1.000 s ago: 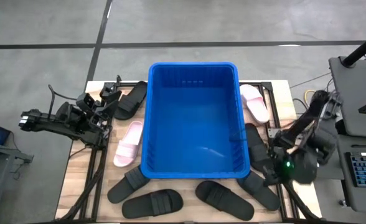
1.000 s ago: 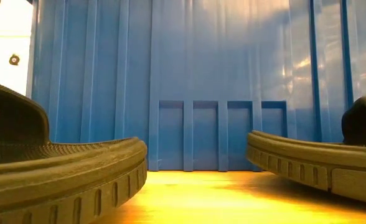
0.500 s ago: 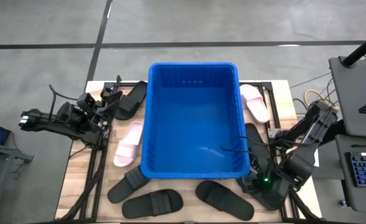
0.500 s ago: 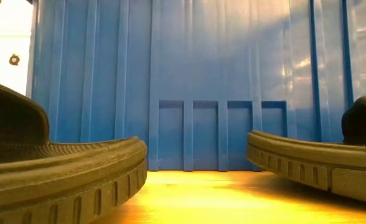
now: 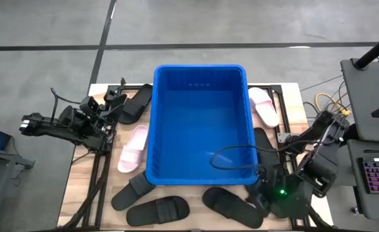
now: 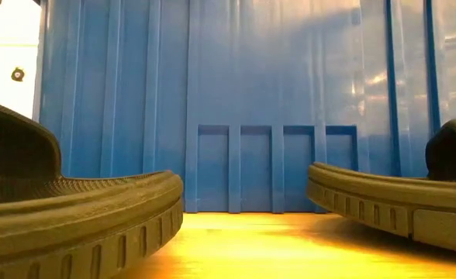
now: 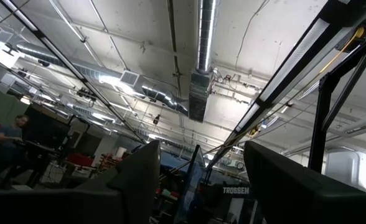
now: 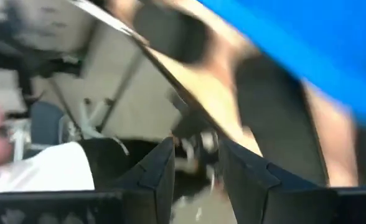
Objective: Pick and place slides into bin
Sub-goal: Put the black slide into the blue bin
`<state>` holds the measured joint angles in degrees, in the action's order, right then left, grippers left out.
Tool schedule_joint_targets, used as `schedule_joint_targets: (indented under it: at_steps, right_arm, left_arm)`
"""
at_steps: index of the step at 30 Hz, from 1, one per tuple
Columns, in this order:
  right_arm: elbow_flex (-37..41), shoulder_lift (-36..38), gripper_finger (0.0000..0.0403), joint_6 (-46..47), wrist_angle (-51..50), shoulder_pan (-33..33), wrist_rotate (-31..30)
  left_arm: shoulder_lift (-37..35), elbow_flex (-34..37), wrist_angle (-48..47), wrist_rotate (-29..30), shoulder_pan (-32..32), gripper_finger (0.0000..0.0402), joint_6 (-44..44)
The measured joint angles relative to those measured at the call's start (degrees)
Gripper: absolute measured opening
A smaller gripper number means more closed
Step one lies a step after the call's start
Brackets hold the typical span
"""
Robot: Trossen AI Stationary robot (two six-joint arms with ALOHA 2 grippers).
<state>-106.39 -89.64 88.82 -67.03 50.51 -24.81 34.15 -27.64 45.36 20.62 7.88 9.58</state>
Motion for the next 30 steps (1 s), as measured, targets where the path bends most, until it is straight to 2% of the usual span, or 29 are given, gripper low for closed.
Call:
schedule_joint_targets:
  at_steps: [2,4,8,11,15,16,18,20,22,24,26,30]
  right_arm:
    - [-4.7,-1.2,0.0116,-11.8,2.9,-0.2,-8.5]
    - [-8.9,-2.2,0.0116,-23.6,8.6,-0.3,-20.6]
    - [-15.4,-4.5,0.0118,-48.2,26.6,-0.3,-44.5]
    - [-19.3,-6.0,0.0115,-69.1,36.6,-1.0,-51.6]
    - [-22.7,-6.7,0.0106,-81.1,38.5,-1.3,-55.3]
    - [-23.0,-7.0,0.0102,-81.6,38.5,-1.2,-58.5]
    - [-23.1,-7.5,0.0093,-78.0,37.6,-1.0,-64.9]
    - [-22.8,-6.8,0.0082,-71.6,33.2,-0.7,-64.9]
    - [-22.4,-5.7,0.0069,-60.3,28.0,0.4,-65.0]
    - [-22.1,-4.1,0.0059,-49.5,17.7,1.5,-64.6]
    - [-21.9,-3.1,0.0052,-34.9,3.7,3.5,-61.7]
    - [-20.1,-4.0,0.0050,-4.7,-20.5,5.1,-49.0]
  left_arm:
    - [0.1,0.0,0.0,0.0,0.0,0.0217,0.0]
    - [0.3,0.0,0.1,0.0,0.0,0.0217,0.0]
    - [0.4,0.0,0.0,0.0,0.0,0.0217,0.5]
    - [0.6,0.0,0.1,0.0,0.0,0.0217,0.5]
    - [0.7,0.0,0.1,0.0,0.0,0.0217,0.5]
    - [0.8,0.0,0.1,0.0,0.0,0.0217,0.5]
    - [0.9,0.0,0.2,0.0,0.0,0.0217,0.5]
    - [1.0,0.0,0.2,0.0,0.0,0.0217,0.5]
    - [1.1,0.0,0.2,0.0,0.0,0.0217,0.5]
    - [1.2,0.0,0.2,0.0,0.0,0.0217,0.5]
    - [1.5,0.0,0.2,0.0,0.0,0.0217,0.5]
    - [2.0,0.0,0.1,0.0,0.0,0.0217,0.5]
